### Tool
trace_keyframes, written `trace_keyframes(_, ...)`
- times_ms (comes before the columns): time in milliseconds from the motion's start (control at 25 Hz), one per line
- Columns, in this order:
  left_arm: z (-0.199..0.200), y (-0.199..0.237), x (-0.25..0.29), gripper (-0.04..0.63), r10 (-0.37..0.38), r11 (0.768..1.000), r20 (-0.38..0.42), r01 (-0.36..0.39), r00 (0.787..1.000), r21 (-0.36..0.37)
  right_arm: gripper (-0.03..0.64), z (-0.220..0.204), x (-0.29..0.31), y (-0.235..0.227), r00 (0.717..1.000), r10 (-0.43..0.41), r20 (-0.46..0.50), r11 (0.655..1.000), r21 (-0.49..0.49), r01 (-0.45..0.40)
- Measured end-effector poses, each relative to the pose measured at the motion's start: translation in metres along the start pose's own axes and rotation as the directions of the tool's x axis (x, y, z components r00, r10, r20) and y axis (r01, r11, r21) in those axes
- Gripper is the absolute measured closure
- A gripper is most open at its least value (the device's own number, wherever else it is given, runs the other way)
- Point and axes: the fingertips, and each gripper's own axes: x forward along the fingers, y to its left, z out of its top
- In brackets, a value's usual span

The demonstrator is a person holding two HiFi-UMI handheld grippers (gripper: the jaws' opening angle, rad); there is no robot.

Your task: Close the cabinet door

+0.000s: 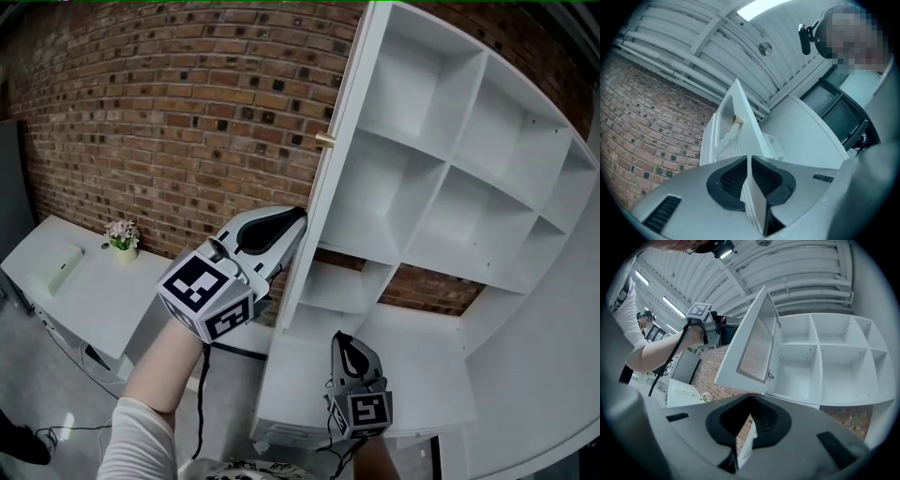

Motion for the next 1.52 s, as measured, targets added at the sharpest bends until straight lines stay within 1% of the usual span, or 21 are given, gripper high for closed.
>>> trace_keyframes(40,0.008,0.003,0.003,0.534,-0.003,1.0,0.009,0.003,1.0,-0.004,0.609,-0.001,0.001,0.001,1.0,0.005,-0.002,1.0,-0.001,-0.005)
trace_keyframes(80,0.016,0.005,0.006,0.518,-0.005,1.0,0.018,0.005,1.0,-0.005,0.609,-0.002,0.002,0.001,1.0,0.01,-0.004,1.0,0.0,-0.01)
trace_keyframes(200,0.038,0.013,0.017,0.488,-0.008,1.0,0.042,0.009,0.999,-0.006,0.609,-0.005,0.004,0.001,1.0,0.021,-0.009,1.0,-0.008,-0.021)
trace_keyframes(360,0.056,0.025,0.028,0.445,-0.024,0.998,0.06,0.028,0.998,-0.058,0.609,-0.007,0.004,-0.01,1.0,0.014,-0.018,1.0,-0.014,-0.014)
trace_keyframes(440,0.063,0.029,0.031,0.434,-0.023,0.997,0.068,0.028,0.997,-0.07,0.609,-0.009,0.004,-0.015,1.0,0.009,-0.019,1.0,-0.008,-0.009)
trace_keyframes(520,0.07,0.03,0.033,0.433,-0.034,0.997,0.079,0.039,0.996,-0.064,0.609,-0.013,0.004,-0.017,0.999,0.015,-0.029,1.0,-0.009,-0.015)
trace_keyframes(680,0.08,0.028,0.041,0.439,-0.085,0.993,0.099,0.093,0.991,-0.078,0.609,-0.023,0.005,-0.016,0.998,0.031,-0.057,0.999,-0.035,-0.033)
trace_keyframes(800,0.081,0.032,0.045,0.439,-0.094,0.993,0.086,0.1,0.992,-0.068,0.609,-0.028,0.005,-0.014,0.997,0.036,-0.062,0.999,-0.037,-0.038)
trace_keyframes(920,0.08,0.029,0.049,0.446,-0.147,0.985,0.075,0.153,0.986,-0.08,0.609,-0.03,0.006,-0.015,0.998,0.031,-0.062,0.999,-0.03,-0.033)
trace_keyframes(960,0.08,0.027,0.05,0.465,-0.169,0.981,0.073,0.175,0.983,-0.079,0.609,-0.031,0.006,-0.015,0.998,0.03,-0.063,0.999,-0.03,-0.032)
trace_keyframes(1000,0.08,0.025,0.051,0.485,-0.187,0.979,0.071,0.192,0.98,-0.07,0.609,-0.032,0.007,-0.014,0.997,0.028,-0.065,0.999,-0.029,-0.03)
trace_keyframes(1120,0.079,0.022,0.052,0.48,-0.203,0.979,0.063,0.205,0.977,-0.014,0.609,-0.038,0.008,-0.01,0.997,0.017,-0.074,1.0,-0.022,-0.019)
trace_keyframes(1160,0.079,0.021,0.053,0.48,-0.207,0.978,0.062,0.207,0.976,-0.007,0.609,-0.04,0.008,-0.009,0.997,0.011,-0.078,1.0,-0.022,-0.013)
trace_keyframes(1320,0.078,0.016,0.057,0.48,-0.233,0.971,0.075,0.237,0.97,-0.037,0.609,-0.05,0.006,-0.006,0.996,-0.02,-0.088,1.0,-0.017,0.019)
trace_keyframes(1440,0.078,0.014,0.059,0.48,-0.235,0.97,0.089,0.239,0.968,-0.043,0.609,-0.055,0.005,-0.002,0.995,-0.037,-0.092,0.999,0.005,0.037)
trace_keyframes(1520,0.078,0.011,0.063,0.483,-0.253,0.963,0.088,0.259,0.964,-0.068,0.609,-0.056,0.003,-0.001,0.995,-0.039,-0.089,0.999,0.009,0.04)
